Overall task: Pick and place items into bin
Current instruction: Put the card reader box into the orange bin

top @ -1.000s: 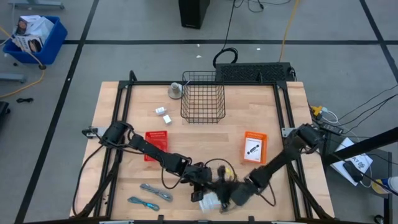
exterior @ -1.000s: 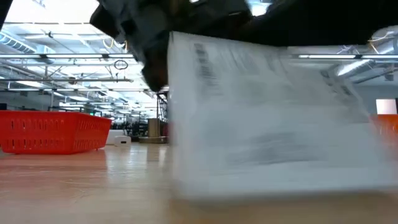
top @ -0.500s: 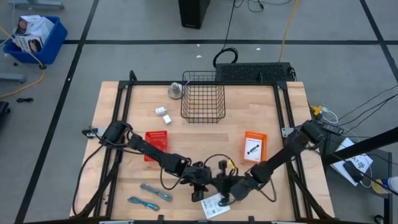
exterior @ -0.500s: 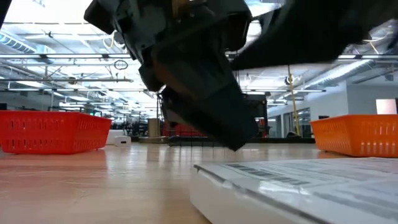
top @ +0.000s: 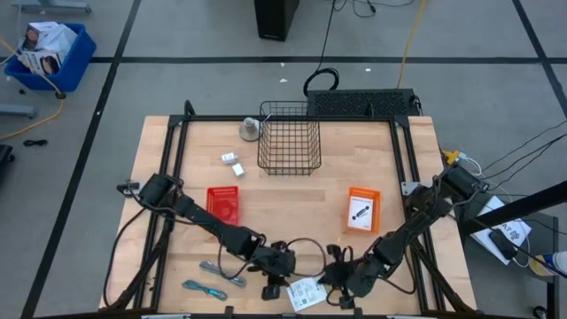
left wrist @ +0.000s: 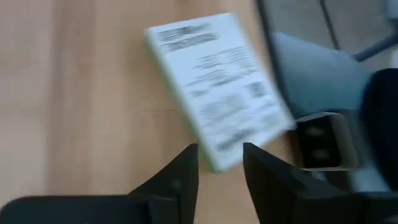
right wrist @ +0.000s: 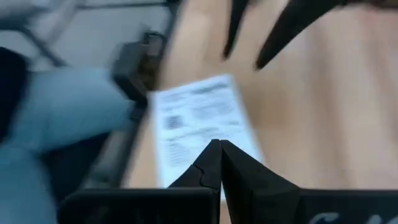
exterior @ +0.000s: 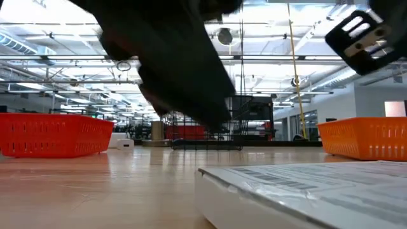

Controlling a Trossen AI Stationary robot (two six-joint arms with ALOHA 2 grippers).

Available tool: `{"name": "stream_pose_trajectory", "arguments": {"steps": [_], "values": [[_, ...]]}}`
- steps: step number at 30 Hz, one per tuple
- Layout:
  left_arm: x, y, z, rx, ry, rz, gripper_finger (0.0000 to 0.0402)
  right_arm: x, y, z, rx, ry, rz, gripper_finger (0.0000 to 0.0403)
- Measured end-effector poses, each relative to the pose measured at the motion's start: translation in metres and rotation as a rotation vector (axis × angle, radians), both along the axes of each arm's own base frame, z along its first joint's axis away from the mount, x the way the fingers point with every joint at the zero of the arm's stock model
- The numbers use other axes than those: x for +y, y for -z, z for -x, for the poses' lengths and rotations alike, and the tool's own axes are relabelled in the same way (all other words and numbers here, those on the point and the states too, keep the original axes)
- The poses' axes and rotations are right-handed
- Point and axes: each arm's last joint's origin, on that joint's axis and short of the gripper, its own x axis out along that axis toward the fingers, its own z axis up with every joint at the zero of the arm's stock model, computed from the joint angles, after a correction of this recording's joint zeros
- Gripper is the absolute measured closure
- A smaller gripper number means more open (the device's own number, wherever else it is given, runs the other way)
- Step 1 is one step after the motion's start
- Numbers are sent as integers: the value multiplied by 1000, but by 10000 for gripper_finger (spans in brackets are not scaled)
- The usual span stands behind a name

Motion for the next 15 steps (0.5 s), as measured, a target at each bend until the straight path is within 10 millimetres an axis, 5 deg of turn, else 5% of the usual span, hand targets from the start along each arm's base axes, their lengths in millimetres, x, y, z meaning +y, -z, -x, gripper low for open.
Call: {"name": "stream_pose_trajectory", "arguments": {"steps": [6, 15], "values": [[-16, -23, 8, -96, 55, 39, 329, 8, 31, -2, 55, -39, -48, 402], [-22, -18, 11, -103, 117, 18, 396, 4, 59, -11, 136, 50, -88, 402]]}}
